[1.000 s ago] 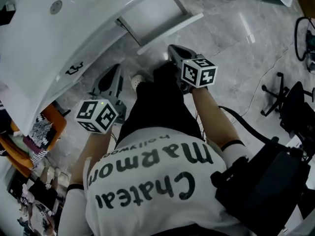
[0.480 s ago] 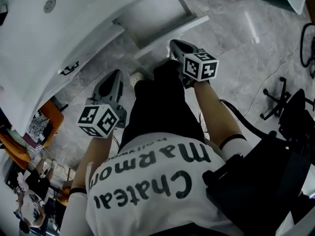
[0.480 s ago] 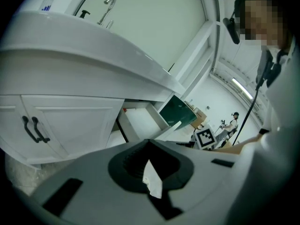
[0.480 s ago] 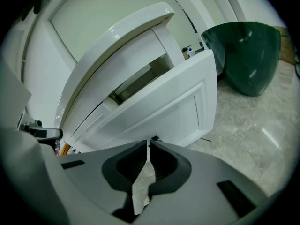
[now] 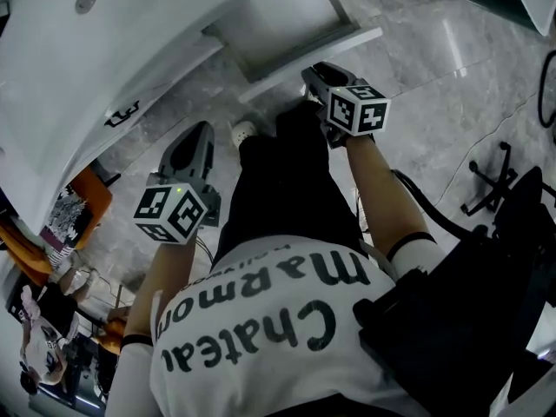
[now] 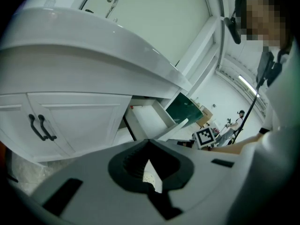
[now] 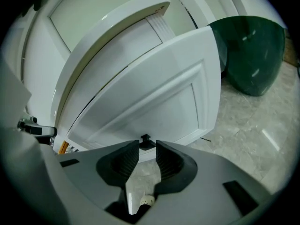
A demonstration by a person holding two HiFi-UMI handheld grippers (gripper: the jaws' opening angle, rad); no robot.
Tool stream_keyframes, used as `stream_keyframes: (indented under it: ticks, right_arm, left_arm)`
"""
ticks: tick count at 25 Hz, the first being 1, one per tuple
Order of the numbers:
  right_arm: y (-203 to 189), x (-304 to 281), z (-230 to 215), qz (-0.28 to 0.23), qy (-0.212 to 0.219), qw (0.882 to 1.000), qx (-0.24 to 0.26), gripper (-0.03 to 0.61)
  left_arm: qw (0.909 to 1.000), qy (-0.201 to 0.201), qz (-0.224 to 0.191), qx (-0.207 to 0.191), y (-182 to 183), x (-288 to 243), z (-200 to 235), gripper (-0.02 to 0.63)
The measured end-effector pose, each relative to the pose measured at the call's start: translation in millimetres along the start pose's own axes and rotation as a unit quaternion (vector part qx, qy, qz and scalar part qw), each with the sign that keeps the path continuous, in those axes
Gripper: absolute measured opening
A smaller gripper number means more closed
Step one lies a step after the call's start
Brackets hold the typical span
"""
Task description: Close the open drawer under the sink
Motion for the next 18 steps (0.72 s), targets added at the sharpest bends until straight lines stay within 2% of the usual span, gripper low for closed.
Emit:
stream_keyframes:
  ticks: [6,13,18]
  right_arm:
    - [2,-2,-2,-0.004,0.016,1.0,0.004,0.144]
    - [6,-4,3,-0.007,0.036,0.998,0.041,0.1]
    - [6,-3,4,-0.011,0.021,0.997,0.07,0.086]
  left_arm:
    - [0.9998,0.008,-0.013,0.009,6,1,2,0.008]
    - [0.9995,0.011,-0.015,0.024,-3,-2,2,0.008]
    - [0.9997,0.002,-0.012,0.02,-8,-8,-6,0.008]
Point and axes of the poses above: the fingertips, and each gripper's own axes: x backward along the fingers, z to its left, y out of its top, the point moved 2 cm from there along x, backward along the fingers, and after that the axes turned 15 degrees about x, right-handed, at the moved point
